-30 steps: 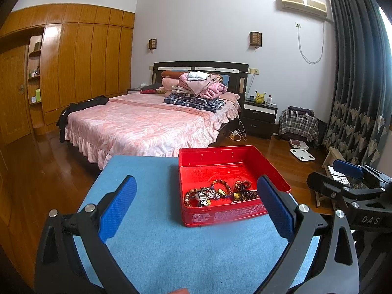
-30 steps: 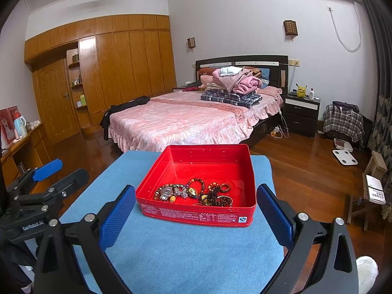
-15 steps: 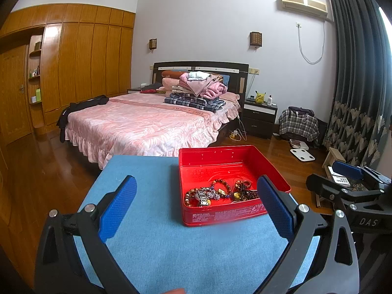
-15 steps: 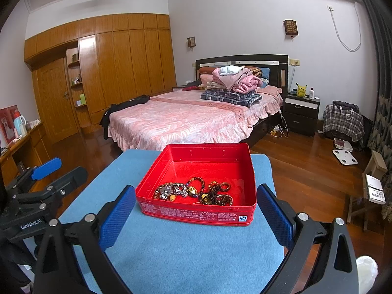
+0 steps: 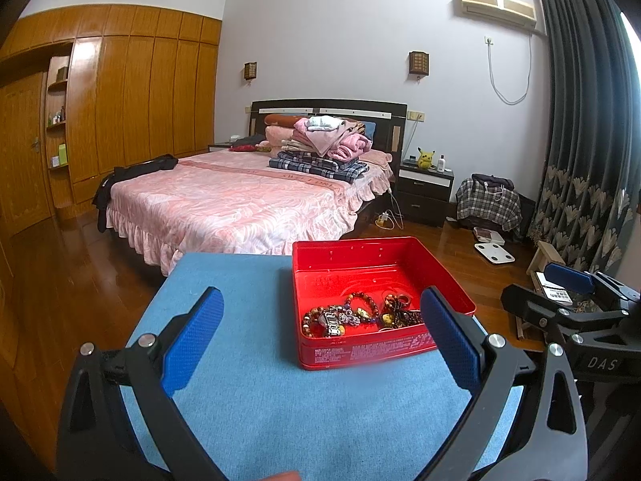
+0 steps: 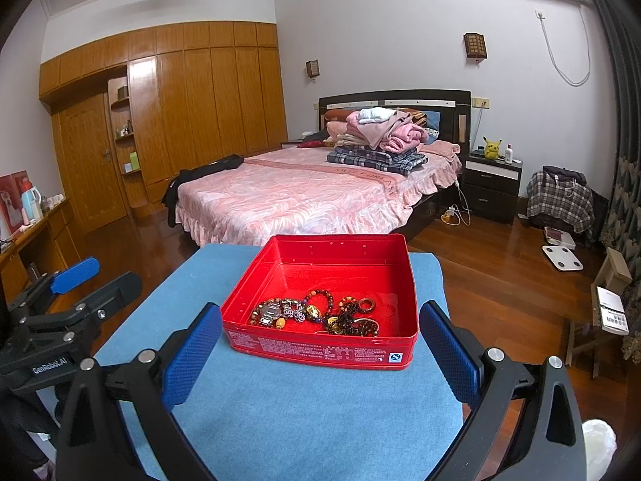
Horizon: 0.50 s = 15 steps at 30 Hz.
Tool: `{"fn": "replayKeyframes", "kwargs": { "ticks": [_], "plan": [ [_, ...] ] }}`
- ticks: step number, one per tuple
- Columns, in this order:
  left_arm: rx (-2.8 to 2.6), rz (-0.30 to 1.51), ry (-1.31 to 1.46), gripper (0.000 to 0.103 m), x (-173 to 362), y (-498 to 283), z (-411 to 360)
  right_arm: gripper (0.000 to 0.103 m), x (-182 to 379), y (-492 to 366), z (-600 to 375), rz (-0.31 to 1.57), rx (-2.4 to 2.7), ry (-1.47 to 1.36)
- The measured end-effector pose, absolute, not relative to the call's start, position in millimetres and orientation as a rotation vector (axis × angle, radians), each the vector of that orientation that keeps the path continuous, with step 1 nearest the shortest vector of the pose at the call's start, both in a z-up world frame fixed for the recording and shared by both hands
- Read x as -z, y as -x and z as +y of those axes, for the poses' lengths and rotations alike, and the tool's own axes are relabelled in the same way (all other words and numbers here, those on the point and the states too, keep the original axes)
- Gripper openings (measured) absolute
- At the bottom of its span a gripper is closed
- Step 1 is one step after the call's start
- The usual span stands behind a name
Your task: Organize jewelry
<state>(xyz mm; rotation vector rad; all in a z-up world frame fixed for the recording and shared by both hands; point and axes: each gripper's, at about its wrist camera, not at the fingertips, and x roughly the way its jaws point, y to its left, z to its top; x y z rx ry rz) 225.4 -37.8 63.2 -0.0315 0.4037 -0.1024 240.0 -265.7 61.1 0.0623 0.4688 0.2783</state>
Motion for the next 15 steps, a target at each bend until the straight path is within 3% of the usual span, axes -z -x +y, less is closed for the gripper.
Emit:
{"fn": "replayKeyframes", "kwargs": {
  "ticks": [15],
  "plan": [
    [0.1,0.406,0.03,0.096,-58.7,-224.4,-35.6,0.097,-61.0,-238.0,-268.7,0.471,-0.274,-0.058]
  ]
}}
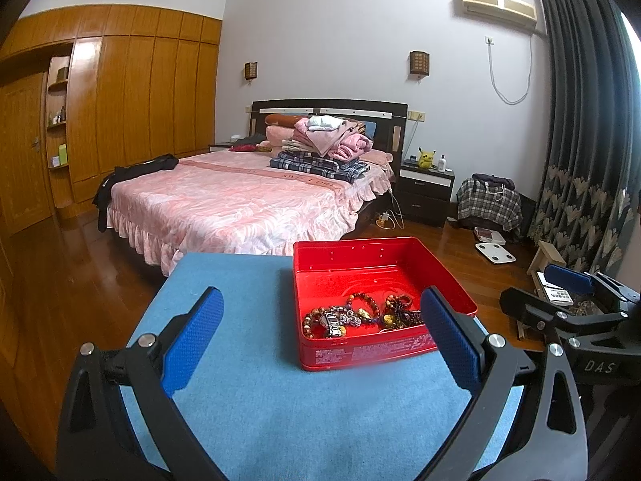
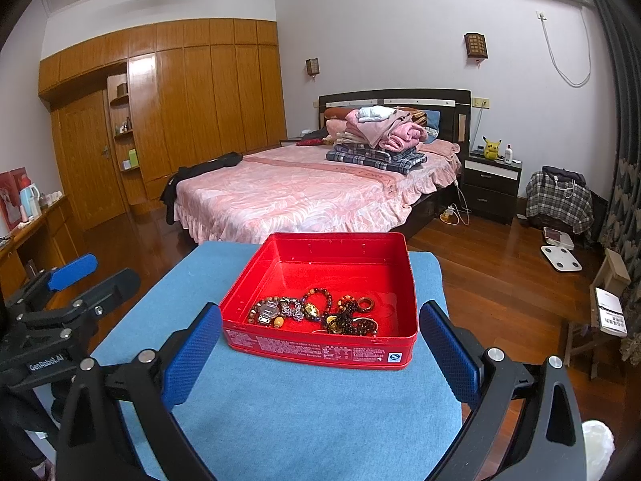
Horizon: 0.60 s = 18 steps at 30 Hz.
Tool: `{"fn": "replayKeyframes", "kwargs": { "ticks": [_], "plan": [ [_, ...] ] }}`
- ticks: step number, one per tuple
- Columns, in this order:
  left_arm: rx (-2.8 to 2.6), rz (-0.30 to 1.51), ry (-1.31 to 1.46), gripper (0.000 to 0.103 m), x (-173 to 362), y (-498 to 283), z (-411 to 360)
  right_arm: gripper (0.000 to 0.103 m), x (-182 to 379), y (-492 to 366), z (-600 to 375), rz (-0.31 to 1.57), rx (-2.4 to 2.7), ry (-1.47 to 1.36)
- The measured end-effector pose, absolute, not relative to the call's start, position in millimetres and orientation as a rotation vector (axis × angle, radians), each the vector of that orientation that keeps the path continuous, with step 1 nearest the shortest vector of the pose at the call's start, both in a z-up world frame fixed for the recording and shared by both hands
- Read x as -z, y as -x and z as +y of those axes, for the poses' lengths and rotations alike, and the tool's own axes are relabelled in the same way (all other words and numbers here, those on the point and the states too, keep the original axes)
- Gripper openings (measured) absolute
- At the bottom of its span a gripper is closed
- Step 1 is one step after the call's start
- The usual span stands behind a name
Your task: Organize jewelry
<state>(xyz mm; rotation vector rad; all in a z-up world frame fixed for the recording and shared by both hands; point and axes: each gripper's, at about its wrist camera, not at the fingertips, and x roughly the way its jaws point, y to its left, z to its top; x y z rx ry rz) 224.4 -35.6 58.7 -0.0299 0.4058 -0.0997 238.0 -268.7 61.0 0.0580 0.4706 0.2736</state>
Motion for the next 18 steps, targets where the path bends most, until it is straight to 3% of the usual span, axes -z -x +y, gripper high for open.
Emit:
{"fn": "replayKeyframes", "kwargs": {
  "ticks": [18],
  "plan": [
    [0.098,0.417,0.032,0.096,-58,-226,-42,0.097,-61,-230,-285,0.47,-0.268,-0.061]
  ]
}}
